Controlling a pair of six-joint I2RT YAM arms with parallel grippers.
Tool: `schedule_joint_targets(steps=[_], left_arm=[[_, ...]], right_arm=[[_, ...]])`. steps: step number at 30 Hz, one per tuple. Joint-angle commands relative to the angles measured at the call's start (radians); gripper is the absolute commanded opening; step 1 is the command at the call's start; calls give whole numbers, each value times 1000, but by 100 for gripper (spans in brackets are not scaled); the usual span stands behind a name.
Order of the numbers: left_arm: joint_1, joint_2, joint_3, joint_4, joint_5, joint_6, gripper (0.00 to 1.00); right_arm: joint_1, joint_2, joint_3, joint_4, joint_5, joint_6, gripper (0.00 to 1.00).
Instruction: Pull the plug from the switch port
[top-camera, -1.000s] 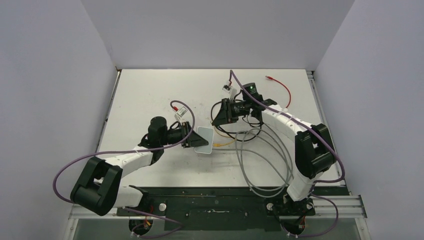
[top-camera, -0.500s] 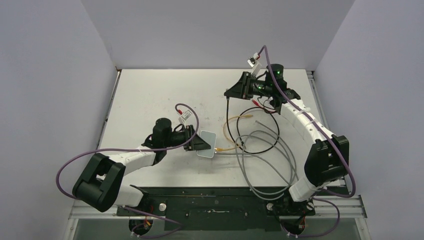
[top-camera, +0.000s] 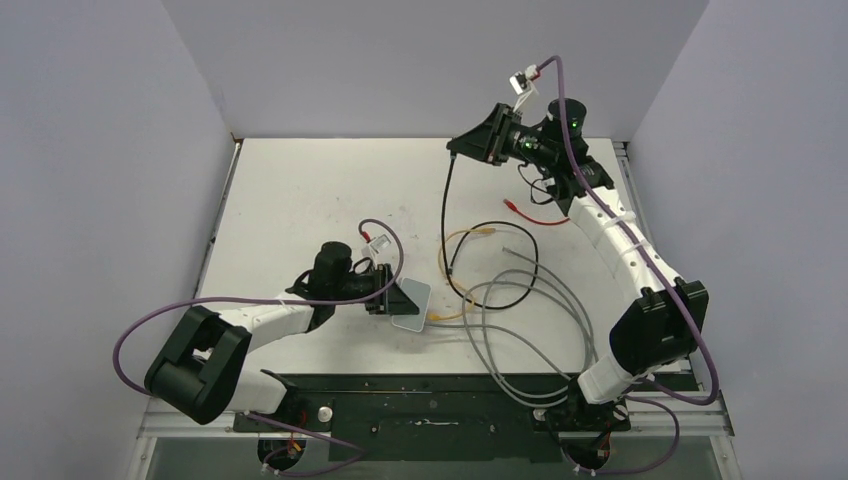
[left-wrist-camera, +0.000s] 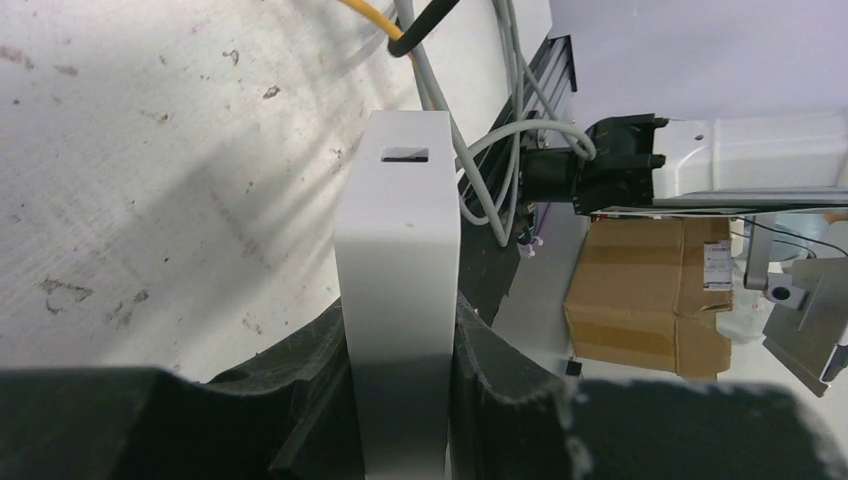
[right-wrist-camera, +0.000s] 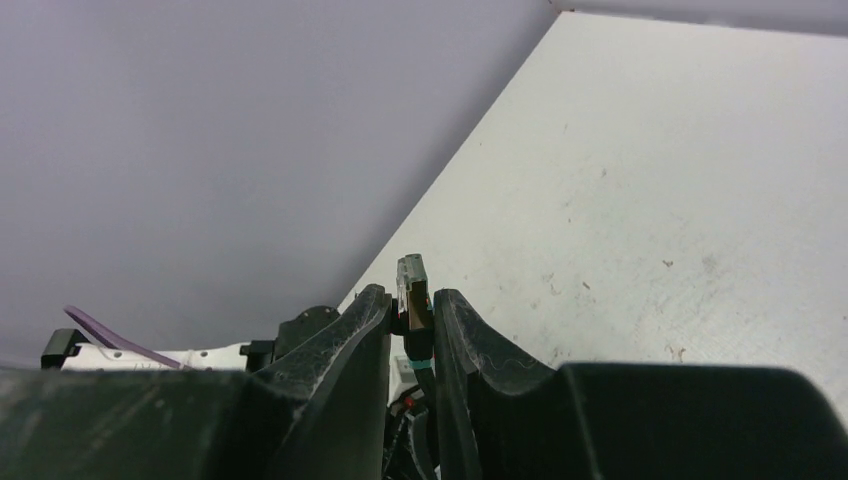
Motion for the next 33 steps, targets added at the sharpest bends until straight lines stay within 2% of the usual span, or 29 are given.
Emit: schedule_joint_targets(steps=[1, 11, 25, 33], left_arm=[[-14, -7, 25, -92, -16, 77, 0], [-26, 1, -11, -160, -74, 111, 0], [-27, 65, -37, -198, -154, 107, 0], [-28, 46, -31, -266, -206, 115, 0]], right_arm=[[-16, -14, 140, 90, 59, 44, 5], [-97, 24, 392, 88, 135, 117, 5], [-291, 55, 615, 319, 131, 463, 5], [-373, 77, 701, 296, 153, 461, 5]])
